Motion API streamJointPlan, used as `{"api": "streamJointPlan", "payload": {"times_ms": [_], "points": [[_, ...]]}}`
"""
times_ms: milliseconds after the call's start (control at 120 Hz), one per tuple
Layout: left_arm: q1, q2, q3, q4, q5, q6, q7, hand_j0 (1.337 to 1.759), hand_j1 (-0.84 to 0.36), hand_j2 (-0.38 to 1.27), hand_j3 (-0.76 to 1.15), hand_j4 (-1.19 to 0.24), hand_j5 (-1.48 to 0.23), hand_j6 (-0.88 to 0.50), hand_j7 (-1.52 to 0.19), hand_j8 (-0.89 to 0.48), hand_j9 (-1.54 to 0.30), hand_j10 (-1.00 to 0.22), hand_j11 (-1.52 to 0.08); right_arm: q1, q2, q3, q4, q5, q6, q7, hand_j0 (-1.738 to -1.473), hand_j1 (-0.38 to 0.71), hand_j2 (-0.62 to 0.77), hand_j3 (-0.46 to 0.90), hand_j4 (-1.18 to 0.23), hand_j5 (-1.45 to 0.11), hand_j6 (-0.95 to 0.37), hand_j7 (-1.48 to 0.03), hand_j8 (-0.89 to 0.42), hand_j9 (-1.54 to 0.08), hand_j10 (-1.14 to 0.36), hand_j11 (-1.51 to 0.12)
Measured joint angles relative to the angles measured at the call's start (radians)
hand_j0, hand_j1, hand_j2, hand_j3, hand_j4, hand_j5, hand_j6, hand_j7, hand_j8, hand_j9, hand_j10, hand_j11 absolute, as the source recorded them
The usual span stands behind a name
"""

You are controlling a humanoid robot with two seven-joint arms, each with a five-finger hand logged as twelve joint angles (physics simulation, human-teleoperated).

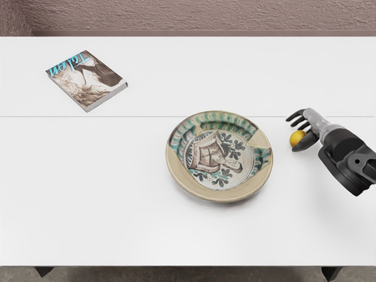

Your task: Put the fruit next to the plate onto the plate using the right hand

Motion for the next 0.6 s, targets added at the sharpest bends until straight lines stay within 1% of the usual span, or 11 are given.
{"api": "streamJointPlan", "payload": {"times_ms": [142, 175, 233, 317, 375, 425, 533, 600], "points": [[0.000, 0.000, 0.000, 0.000, 0.000, 0.000, 0.000, 1.658, 0.34, 0.00, 0.00, 0.00, -0.01, 0.00, -0.01, 0.00, -0.01, 0.00, -0.01, -0.005, -0.001, 0.000, 0.001, 0.000, 0.000, 0.000, -1.657, 0.19, -0.08, 0.00, -0.46, -0.60, -0.46, -0.59, -0.45, -0.60, -0.46, -0.60], [0.000, 0.000, 0.000, 0.000, 0.000, 0.000, 0.000, 1.658, 0.34, 0.00, 0.00, 0.00, -0.01, 0.00, -0.01, 0.00, -0.01, 0.00, -0.01, -0.006, -0.002, 0.000, 0.001, 0.000, 0.001, 0.000, -1.657, 0.20, -0.09, 0.00, -0.46, -0.61, -0.47, -0.60, -0.44, -0.61, -0.46, -0.61], [0.000, 0.000, 0.000, 0.000, 0.000, 0.000, 0.000, 1.658, 0.34, 0.00, 0.00, 0.00, -0.01, 0.00, -0.01, 0.00, -0.01, 0.00, -0.01, -0.006, -0.002, 0.000, 0.001, 0.000, 0.002, 0.000, -1.657, 0.21, -0.05, 0.00, -0.48, -0.63, -0.48, -0.63, -0.42, -0.63, -0.48, -0.63], [0.000, 0.000, 0.000, 0.000, 0.000, 0.000, 0.000, 1.658, 0.34, 0.00, 0.00, 0.00, -0.01, 0.00, -0.01, 0.00, -0.01, 0.00, -0.01, -0.007, -0.005, 0.001, 0.001, -0.004, 0.020, 0.001, -1.654, 0.26, -0.04, 0.00, -0.55, -0.71, -0.55, -0.71, -0.36, -0.72, -0.42, -0.73], [0.000, 0.000, 0.000, 0.000, 0.000, 0.000, 0.000, 1.658, 0.34, 0.00, 0.00, 0.00, -0.01, 0.00, -0.01, 0.00, -0.01, 0.00, -0.01, -0.007, -0.009, 0.003, 0.002, -0.004, 0.028, 0.001, -1.653, 0.28, 0.02, 0.00, -0.59, -0.76, -0.55, -0.76, -0.34, -0.78, -0.40, -0.79], [0.000, 0.000, 0.000, 0.000, 0.000, 0.000, 0.000, 1.658, 0.34, 0.00, 0.00, 0.00, -0.01, 0.00, -0.01, 0.00, -0.01, 0.00, -0.01, -0.007, -0.011, 0.003, 0.002, -0.005, 0.032, 0.001, -1.652, 0.29, 0.08, 0.00, -0.62, -0.79, -0.56, -0.79, -0.34, -0.81, -0.41, -0.82], [0.000, 0.000, 0.000, 0.000, 0.000, 0.000, 0.000, 1.658, 0.34, 0.00, 0.00, 0.00, -0.01, 0.00, -0.01, 0.00, -0.01, 0.00, -0.01, -0.006, -0.013, 0.004, 0.002, -0.001, 0.037, 0.000, -1.653, 0.28, 0.18, 0.00, -0.66, -0.83, -0.60, -0.84, -0.38, -0.85, -0.45, -0.87], [0.000, 0.000, 0.000, 0.000, 0.000, 0.000, 0.000, 1.658, 0.34, 0.00, 0.00, 0.00, -0.01, 0.00, -0.01, 0.00, -0.01, 0.00, -0.01, 0.003, -0.020, 0.004, 0.002, 0.029, 0.041, 0.000, -1.654, 0.28, 0.24, 0.00, -0.67, -0.85, -0.63, -0.86, -0.41, -0.87, -0.48, -0.88]]}}
